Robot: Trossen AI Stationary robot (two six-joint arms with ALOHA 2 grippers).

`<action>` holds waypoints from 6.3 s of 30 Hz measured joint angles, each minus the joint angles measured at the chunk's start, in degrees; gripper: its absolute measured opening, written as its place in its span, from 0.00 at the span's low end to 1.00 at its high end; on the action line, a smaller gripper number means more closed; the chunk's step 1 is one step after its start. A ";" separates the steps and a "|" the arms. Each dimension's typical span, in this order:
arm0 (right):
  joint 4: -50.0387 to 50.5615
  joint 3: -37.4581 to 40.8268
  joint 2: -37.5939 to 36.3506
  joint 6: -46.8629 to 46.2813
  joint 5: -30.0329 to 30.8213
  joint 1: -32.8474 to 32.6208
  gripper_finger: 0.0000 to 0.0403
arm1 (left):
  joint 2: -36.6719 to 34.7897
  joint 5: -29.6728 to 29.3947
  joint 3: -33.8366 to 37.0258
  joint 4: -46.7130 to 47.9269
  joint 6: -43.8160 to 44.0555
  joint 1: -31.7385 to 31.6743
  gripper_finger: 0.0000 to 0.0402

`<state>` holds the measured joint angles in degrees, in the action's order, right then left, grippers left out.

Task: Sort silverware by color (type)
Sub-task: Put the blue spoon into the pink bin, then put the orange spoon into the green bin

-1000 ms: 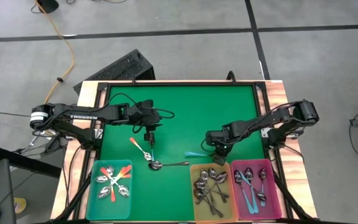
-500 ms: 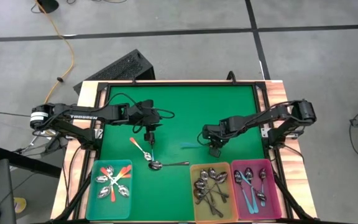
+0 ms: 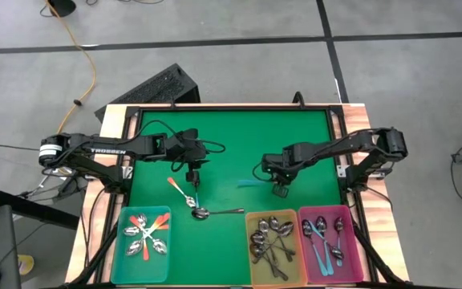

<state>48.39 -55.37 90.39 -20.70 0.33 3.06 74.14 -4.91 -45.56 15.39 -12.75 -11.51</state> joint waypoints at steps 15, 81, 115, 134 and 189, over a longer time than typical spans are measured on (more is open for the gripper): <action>8.64 -6.05 -4.74 1.89 -0.22 0.73 0.02 | -0.01 -0.01 0.00 0.23 0.02 0.00 0.28; 34.07 -7.08 -19.31 -61.38 -0.65 -63.08 0.02 | -0.01 -0.48 0.00 0.12 0.42 0.00 0.28; 36.03 -7.08 -17.86 -23.58 -1.79 -61.69 0.02 | 0.00 -3.31 0.00 -0.26 0.68 0.00 0.28; 38.55 -7.08 -17.86 -15.42 -4.59 -61.67 0.02 | -0.01 -3.30 0.01 -2.96 1.57 0.00 0.28; 38.83 -7.08 -9.57 -9.45 -1.72 -56.95 0.18 | -0.01 -3.30 0.00 -2.88 1.51 0.00 0.28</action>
<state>87.22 -62.46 80.82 -30.15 -1.39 -53.89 74.13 -8.21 -45.56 12.51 -11.25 -11.51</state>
